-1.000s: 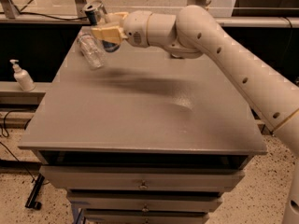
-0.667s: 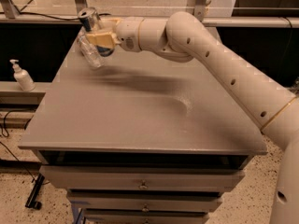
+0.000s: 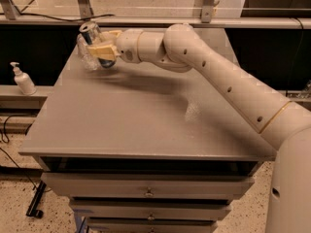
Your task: Move redbull can near water bottle
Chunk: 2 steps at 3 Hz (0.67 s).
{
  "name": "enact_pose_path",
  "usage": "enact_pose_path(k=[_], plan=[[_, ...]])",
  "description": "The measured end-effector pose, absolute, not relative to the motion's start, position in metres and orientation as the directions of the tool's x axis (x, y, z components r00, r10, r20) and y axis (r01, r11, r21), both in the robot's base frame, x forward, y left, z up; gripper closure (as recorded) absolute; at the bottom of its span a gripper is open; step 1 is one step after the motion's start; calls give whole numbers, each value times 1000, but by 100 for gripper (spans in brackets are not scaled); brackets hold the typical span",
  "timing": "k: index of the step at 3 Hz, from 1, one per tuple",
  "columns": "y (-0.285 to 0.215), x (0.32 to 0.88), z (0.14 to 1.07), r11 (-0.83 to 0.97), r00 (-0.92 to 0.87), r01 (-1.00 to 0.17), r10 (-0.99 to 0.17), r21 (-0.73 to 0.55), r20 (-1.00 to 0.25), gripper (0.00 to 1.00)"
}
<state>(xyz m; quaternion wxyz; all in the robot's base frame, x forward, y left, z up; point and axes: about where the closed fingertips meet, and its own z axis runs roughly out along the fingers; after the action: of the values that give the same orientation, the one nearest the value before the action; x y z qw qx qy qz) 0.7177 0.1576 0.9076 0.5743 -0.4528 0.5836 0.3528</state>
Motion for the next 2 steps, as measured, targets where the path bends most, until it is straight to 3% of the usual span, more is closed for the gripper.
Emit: enact_pose_path(k=[2], plan=[[151,721,879,359,25,-931,-130,-71,-991,100]])
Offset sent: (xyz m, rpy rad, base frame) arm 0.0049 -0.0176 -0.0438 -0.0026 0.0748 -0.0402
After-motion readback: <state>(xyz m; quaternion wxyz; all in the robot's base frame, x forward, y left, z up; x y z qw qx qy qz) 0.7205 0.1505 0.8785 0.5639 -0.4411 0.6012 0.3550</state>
